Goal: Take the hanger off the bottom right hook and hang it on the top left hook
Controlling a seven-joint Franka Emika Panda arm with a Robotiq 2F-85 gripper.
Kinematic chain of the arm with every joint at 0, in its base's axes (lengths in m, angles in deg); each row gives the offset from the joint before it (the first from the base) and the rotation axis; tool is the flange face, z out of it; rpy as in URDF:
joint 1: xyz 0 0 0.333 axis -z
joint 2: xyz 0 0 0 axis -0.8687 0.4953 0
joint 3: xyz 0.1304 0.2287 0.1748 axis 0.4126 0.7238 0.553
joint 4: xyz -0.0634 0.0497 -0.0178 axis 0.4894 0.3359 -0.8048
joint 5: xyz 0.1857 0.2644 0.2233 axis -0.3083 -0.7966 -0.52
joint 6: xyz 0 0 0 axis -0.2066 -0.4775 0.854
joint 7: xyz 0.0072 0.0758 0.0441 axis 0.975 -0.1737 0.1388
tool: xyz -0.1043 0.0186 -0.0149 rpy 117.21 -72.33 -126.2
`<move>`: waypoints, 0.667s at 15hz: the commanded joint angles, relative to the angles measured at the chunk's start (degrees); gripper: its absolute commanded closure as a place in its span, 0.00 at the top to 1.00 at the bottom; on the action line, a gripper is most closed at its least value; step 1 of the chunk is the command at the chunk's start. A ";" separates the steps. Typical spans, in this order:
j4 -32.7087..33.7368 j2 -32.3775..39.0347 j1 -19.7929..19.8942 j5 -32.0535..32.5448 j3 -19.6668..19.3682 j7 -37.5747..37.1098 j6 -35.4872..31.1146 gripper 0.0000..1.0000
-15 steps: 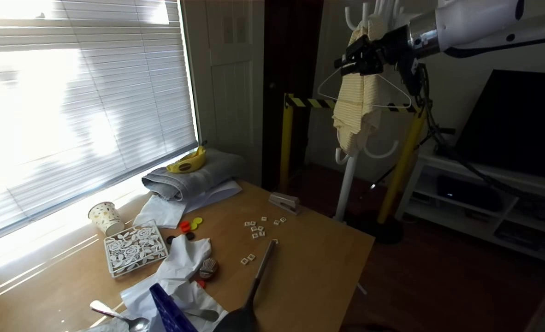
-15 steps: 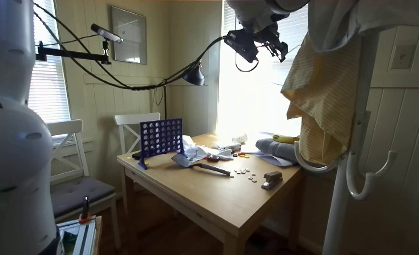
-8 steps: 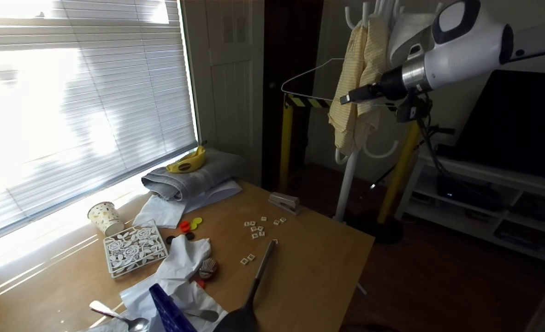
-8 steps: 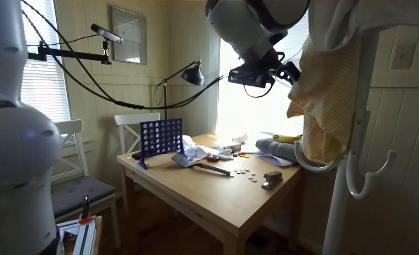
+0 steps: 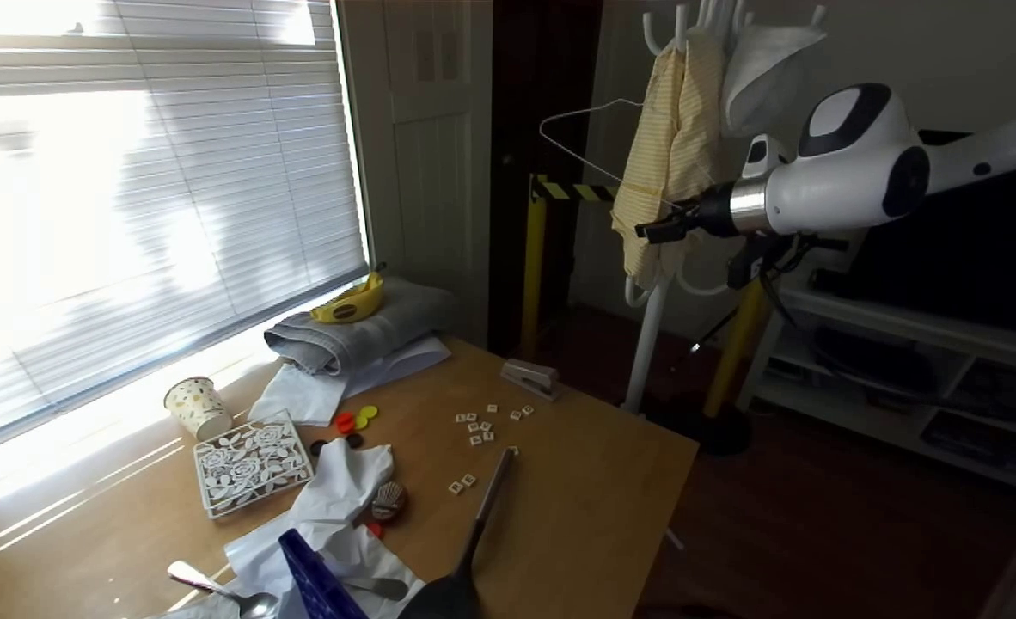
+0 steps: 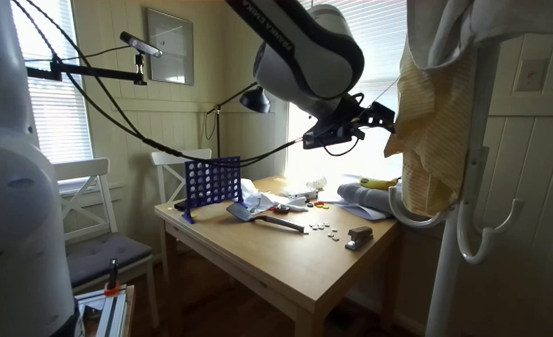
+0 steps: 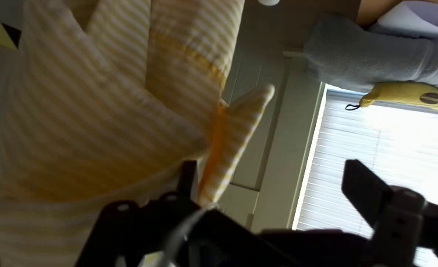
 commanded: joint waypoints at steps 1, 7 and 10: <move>-9.76 -10.93 -0.86 -8.06 6.12 10.28 13.88 1.00; -11.68 -18.01 0.61 -8.38 19.33 14.02 28.00 1.00; -11.18 -19.31 1.44 -11.41 20.99 12.37 25.97 1.00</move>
